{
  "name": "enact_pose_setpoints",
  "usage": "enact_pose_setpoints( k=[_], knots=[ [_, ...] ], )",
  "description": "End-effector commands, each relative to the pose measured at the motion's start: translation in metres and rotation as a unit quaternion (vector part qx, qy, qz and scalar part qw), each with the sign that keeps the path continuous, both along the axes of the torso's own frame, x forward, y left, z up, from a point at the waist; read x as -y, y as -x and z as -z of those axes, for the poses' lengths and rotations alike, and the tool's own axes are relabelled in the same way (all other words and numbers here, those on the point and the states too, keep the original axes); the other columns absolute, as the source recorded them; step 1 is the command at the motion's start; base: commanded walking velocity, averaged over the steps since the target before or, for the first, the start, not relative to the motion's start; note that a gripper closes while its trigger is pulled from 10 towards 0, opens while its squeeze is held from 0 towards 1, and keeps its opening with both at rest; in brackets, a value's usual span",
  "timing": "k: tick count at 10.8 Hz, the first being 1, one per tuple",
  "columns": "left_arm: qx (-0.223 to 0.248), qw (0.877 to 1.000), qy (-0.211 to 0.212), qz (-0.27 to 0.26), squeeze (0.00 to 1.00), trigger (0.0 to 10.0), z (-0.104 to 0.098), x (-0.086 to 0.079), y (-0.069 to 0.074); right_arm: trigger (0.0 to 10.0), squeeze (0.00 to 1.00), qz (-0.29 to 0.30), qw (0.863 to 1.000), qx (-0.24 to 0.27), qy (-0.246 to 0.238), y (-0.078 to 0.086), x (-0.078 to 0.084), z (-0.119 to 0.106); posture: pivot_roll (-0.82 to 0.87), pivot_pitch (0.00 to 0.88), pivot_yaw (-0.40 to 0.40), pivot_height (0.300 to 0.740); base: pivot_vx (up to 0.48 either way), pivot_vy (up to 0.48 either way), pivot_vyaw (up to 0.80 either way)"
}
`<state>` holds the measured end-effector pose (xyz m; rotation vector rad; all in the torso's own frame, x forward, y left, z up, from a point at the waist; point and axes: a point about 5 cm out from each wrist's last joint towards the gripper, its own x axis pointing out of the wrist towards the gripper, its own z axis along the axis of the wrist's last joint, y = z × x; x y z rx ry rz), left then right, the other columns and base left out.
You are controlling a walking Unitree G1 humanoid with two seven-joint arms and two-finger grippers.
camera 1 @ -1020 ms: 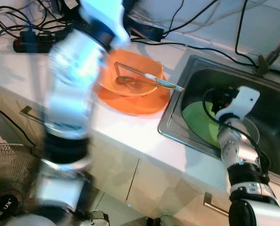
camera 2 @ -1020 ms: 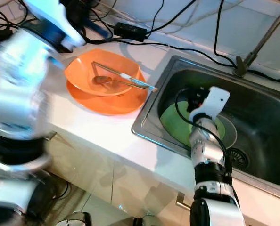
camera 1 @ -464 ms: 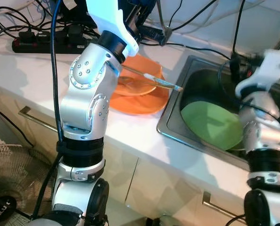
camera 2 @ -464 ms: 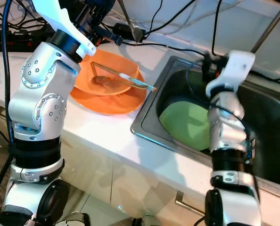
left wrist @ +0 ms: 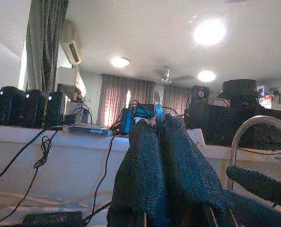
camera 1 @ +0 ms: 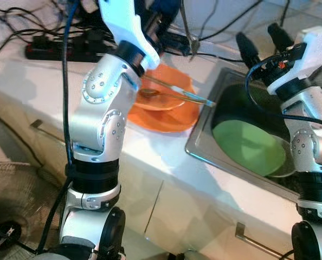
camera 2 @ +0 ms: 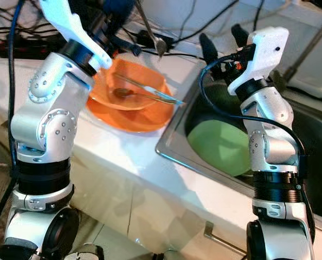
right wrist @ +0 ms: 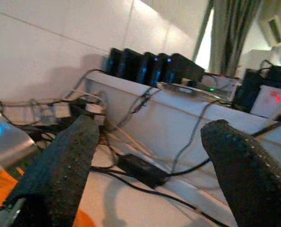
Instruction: Kitchen organization
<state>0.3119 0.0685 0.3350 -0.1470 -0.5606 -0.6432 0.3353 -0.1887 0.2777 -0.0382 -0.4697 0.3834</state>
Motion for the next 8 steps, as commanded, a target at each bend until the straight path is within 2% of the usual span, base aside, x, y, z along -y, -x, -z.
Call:
enact_pose_setpoints(
  k=[1, 2, 6, 8],
  knots=[
    [-0.005, 1.000, -0.010, 0.021, 0.00, 10.0, 0.001, 0.009, 0.003, 10.0, 0.31, -0.018, 1.000, -0.001, 0.004, 0.005, 0.000, -0.001, 0.02, 0.002, -0.109, 0.740, 0.000, 0.000, 0.00],
    [-0.007, 1.000, -0.011, 0.021, 0.00, 10.0, 0.002, 0.009, 0.003, 10.0, 0.00, -0.038, 0.999, -0.001, 0.007, 0.008, -0.003, -0.002, 0.02, 0.010, -0.106, 0.740, 0.000, 0.000, 0.00],
    [-0.015, 0.999, -0.013, 0.031, 0.00, 10.0, 0.003, 0.012, 0.003, 10.0, 0.00, -0.150, 0.987, -0.037, 0.037, 0.021, -0.034, 0.012, 0.02, 0.033, -0.105, 0.740, 0.000, 0.000, 0.00],
    [-0.025, 0.999, -0.014, 0.043, 0.00, 10.0, 0.005, 0.014, 0.003, 10.0, 0.00, -0.167, 0.984, -0.042, 0.032, 0.022, -0.046, 0.014, 0.03, 0.037, -0.103, 0.740, 0.000, 0.000, 0.00]
  ],
)
